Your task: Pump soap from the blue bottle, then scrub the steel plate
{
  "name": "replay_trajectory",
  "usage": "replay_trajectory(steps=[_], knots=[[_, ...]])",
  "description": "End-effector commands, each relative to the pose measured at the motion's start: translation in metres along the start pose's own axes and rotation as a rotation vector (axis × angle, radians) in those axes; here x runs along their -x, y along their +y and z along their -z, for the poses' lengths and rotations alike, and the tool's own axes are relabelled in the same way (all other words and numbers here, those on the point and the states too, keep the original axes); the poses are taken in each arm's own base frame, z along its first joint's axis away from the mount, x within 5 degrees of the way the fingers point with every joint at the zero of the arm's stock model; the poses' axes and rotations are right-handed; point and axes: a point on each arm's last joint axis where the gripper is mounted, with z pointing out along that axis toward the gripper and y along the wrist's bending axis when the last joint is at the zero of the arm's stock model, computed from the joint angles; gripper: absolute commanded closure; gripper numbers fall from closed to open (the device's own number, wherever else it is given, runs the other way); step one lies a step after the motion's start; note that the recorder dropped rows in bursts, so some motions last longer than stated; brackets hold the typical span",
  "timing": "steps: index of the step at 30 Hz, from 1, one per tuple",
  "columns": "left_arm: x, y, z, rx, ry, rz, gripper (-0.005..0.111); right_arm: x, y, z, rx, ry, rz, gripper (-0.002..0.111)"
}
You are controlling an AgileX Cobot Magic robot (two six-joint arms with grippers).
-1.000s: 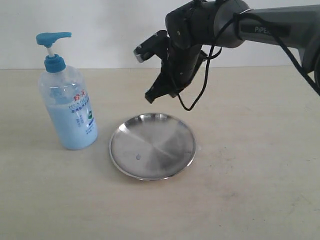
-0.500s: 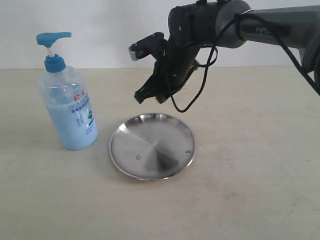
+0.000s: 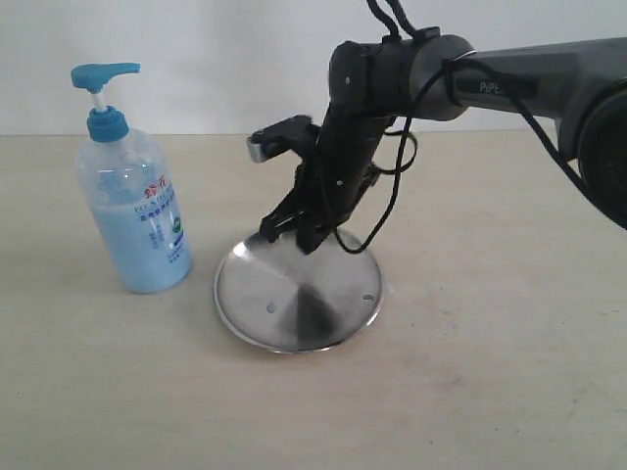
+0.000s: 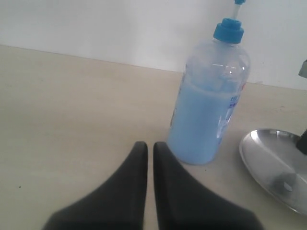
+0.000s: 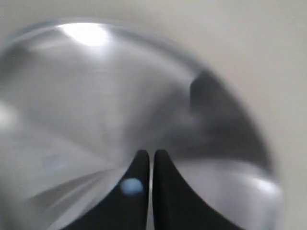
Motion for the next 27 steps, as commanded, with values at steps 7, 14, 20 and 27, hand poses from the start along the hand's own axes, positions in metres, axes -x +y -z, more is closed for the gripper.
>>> replay_trajectory(steps=[7,14,20,27], knots=[[-0.001,0.000,-0.001,0.002,0.003,0.011,0.103,0.000,-0.023,0.000,-0.271,-0.021,-0.196,0.109],[-0.001,0.000,-0.001,0.002,0.003,0.011,0.103,0.026,-0.003,0.078,-0.243,-0.314,-0.079,0.109],[-0.001,0.000,-0.001,0.002,0.003,0.011,0.103,-0.006,0.010,0.230,-0.444,-0.847,-0.005,0.109],[-0.001,0.000,-0.001,0.002,0.003,0.011,0.103,-0.157,0.061,0.280,-0.591,-0.910,0.141,0.109]])
